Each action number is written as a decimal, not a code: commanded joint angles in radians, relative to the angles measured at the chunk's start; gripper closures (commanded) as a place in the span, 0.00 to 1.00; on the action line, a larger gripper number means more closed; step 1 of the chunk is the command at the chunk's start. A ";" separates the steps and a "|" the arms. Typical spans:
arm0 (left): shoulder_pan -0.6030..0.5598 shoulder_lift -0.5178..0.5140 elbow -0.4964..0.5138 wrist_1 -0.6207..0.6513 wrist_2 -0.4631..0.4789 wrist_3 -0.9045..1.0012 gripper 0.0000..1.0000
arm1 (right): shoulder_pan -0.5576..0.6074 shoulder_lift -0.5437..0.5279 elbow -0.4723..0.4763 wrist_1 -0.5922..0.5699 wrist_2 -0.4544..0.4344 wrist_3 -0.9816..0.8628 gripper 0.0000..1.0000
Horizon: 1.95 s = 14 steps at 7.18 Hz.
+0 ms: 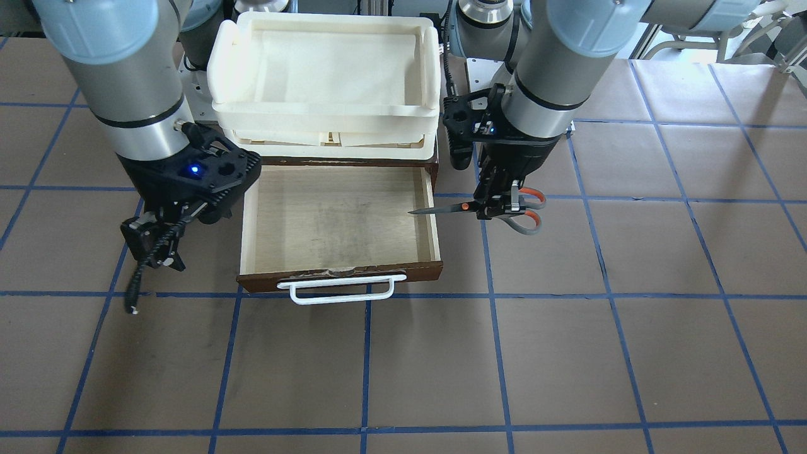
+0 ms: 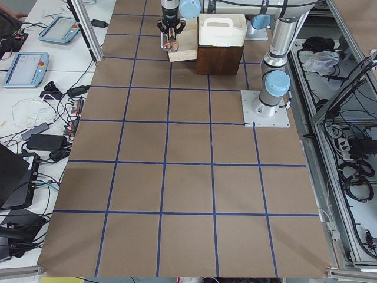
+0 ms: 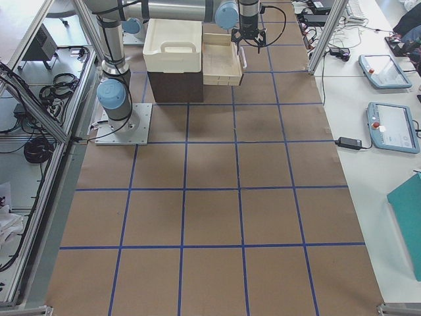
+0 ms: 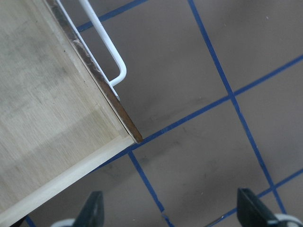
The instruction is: Place scissors in drawer with both arms
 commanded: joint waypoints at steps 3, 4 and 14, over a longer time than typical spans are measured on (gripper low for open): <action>-0.253 -0.139 0.001 0.173 0.013 -0.386 0.88 | -0.043 -0.066 0.007 0.142 0.007 0.711 0.00; -0.266 -0.171 -0.004 0.222 0.010 -0.418 0.88 | -0.043 -0.075 0.005 0.156 0.031 0.813 0.00; -0.338 -0.252 -0.041 0.222 0.011 -0.426 0.71 | -0.037 -0.239 0.091 0.219 0.088 1.065 0.00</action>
